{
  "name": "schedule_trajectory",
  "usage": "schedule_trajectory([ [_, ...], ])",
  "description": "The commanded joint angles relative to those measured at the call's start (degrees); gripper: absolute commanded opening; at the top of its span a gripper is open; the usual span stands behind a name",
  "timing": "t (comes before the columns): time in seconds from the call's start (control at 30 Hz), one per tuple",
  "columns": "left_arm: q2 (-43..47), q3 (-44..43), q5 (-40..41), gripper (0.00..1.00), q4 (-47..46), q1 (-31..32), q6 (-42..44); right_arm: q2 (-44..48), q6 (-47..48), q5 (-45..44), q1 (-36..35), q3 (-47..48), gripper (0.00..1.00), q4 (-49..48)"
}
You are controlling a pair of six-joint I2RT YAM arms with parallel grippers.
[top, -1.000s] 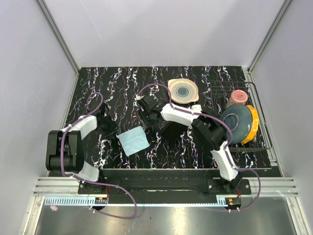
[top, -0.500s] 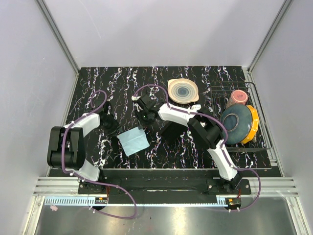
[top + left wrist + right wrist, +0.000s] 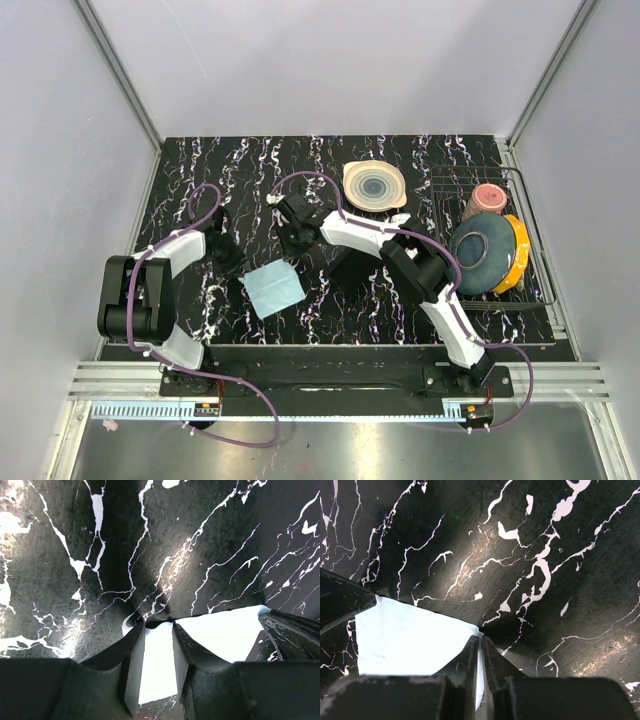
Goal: Organize the sunglasses
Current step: Pick up the corner of the glasses cleaning cloth from the center of the board.
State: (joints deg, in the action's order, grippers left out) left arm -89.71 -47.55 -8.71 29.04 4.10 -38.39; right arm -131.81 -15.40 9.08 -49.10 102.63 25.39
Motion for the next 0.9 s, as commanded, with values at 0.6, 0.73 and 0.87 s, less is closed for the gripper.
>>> schedule_trajectory([
  [0.6, 0.15, 0.97, 2.91, 0.24, 2.60, 1.70, 3.06, -0.82, -2.18, -1.26, 0.94, 0.91, 0.00, 1.68],
  [0.73, 0.24, 0.79, 3.44, 0.14, 2.52, 1.70, 2.97, -0.56, -2.18, -1.08, 0.94, 0.91, 0.00, 1.60],
  [0.87, -0.38, -1.74, 3.52, 0.00, 3.21, 1.70, 3.59, 0.23, -2.27, -1.35, 1.11, 0.91, 0.00, 1.51],
])
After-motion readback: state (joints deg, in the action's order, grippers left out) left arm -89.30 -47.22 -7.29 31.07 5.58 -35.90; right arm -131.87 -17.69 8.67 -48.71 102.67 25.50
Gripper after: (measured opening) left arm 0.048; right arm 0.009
